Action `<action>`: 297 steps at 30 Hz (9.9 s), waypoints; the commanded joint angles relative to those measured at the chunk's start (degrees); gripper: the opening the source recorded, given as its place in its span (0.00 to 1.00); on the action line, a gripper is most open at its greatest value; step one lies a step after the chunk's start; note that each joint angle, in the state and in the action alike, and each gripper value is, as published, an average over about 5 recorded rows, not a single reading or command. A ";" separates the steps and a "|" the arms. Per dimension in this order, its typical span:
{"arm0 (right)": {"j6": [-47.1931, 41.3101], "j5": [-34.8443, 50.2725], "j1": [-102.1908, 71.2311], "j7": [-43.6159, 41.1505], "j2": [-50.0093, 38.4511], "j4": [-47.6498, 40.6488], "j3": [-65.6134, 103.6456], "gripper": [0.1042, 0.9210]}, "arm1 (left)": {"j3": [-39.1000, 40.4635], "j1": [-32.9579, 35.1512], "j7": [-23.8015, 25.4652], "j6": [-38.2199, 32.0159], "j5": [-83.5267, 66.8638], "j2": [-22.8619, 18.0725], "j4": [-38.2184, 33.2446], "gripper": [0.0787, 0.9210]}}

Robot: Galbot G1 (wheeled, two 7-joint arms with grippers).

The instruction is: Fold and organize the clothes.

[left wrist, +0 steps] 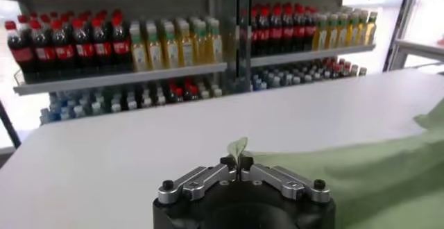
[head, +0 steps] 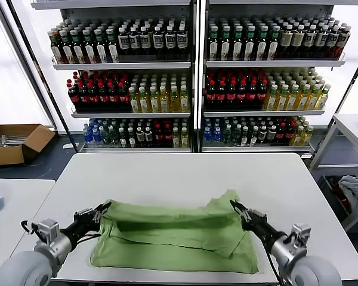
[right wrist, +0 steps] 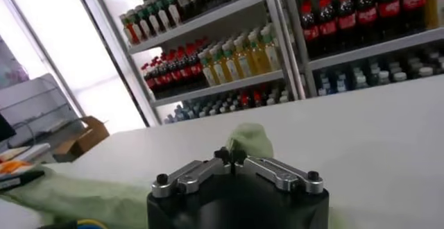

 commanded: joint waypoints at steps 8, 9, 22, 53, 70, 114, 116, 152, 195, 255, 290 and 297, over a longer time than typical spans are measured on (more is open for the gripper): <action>10.96 -6.44 -8.90 -0.68 0.53 0.95 15.32 0.22 | -7.63 9.04 2.13 0.39 6.41 0.63 -2.85 0.22; 11.73 -6.22 -8.35 -0.89 0.41 0.09 16.97 0.25 | -8.40 9.23 1.94 0.38 5.76 0.59 -2.85 0.25; 17.19 -3.32 -4.96 -1.32 2.61 -6.65 27.05 0.72 | 0.17 7.81 -13.19 -2.36 4.57 -15.15 -4.98 0.71; 17.86 1.69 -6.67 -1.35 -0.43 -6.05 27.69 0.88 | 8.13 7.32 -15.28 -1.36 17.03 -20.95 2.17 0.28; 16.60 3.71 -6.09 -0.88 -0.51 -3.38 27.27 0.88 | -18.83 1.31 -8.92 -0.84 6.85 -3.52 3.69 0.02; 17.54 3.19 -8.03 -1.47 2.06 -0.12 25.05 0.88 | 24.71 -3.03 -12.63 1.90 8.77 -16.15 -1.74 0.07; 17.58 3.31 -7.78 -1.49 2.25 -0.15 24.73 0.88 | 24.92 -3.60 -13.03 2.31 9.38 -17.57 -1.61 0.12; 18.14 2.20 -8.99 -1.90 3.41 1.01 22.49 0.88 | -1.76 -3.18 -8.46 5.07 -3.69 -7.54 8.02 0.88; 17.35 5.81 -6.07 -1.64 2.72 0.24 26.51 0.88 | -22.81 0.03 -8.40 2.81 -10.25 -10.00 5.67 0.06; 16.33 -6.01 -9.84 0.71 5.77 4.82 6.95 0.88 | 31.36 -19.62 -33.80 1.71 -29.33 -17.33 -3.41 0.23; 1.27 -16.01 11.58 10.76 7.92 -15.07 -32.89 0.65 | 3.09 0.26 -27.50 5.06 -23.00 -20.98 -18.23 0.88; 2.39 -15.77 11.53 9.68 7.92 -14.50 -31.71 0.41 | 3.29 -0.02 -27.85 5.13 -22.85 -21.07 -17.93 0.88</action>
